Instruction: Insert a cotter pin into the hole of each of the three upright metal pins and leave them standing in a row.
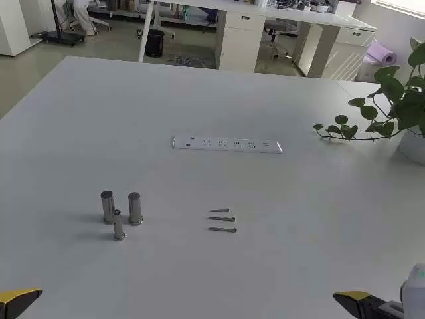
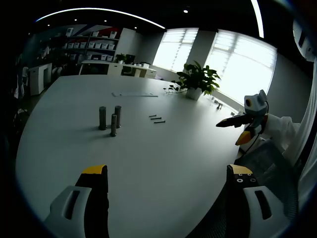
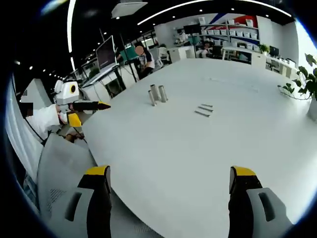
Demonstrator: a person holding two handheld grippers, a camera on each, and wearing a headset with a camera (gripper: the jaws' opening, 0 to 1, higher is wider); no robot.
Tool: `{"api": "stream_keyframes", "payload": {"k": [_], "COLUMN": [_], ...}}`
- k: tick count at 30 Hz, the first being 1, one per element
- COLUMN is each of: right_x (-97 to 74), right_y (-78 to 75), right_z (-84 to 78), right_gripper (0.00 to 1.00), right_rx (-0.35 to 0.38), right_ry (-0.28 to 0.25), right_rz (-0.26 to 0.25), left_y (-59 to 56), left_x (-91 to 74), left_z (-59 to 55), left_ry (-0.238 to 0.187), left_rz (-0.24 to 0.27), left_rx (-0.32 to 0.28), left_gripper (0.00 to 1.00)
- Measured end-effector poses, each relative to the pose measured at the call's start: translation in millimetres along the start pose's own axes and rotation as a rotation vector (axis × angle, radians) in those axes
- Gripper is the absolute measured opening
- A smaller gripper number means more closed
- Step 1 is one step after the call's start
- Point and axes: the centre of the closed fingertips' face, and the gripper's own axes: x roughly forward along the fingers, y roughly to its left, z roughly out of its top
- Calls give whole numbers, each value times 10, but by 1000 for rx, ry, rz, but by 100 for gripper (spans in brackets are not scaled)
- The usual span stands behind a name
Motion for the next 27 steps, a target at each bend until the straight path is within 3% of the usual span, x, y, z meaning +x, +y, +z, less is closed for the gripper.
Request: {"api": "stream_keyframes", "payload": {"k": [5, 13, 22, 27], "right_x": [6, 26, 47, 48], "right_y": [12, -16, 8, 12], "right_z": [-8, 58, 39, 35], "right_gripper": [98, 98, 97, 97], "right_rx": [-17, -22, -28, -31], "right_ry": [24, 24, 46, 52], "right_rz": [14, 13, 18, 13], "left_y": [11, 19, 63, 31], "left_x": [9, 1, -12, -17], "left_z": [52, 24, 67, 50], "left_ry": [-41, -16, -19, -13], "left_rz": [5, 3, 11, -1], "left_rx": [-35, -22, -23, -18], "left_gripper": [99, 99, 99, 99]}}
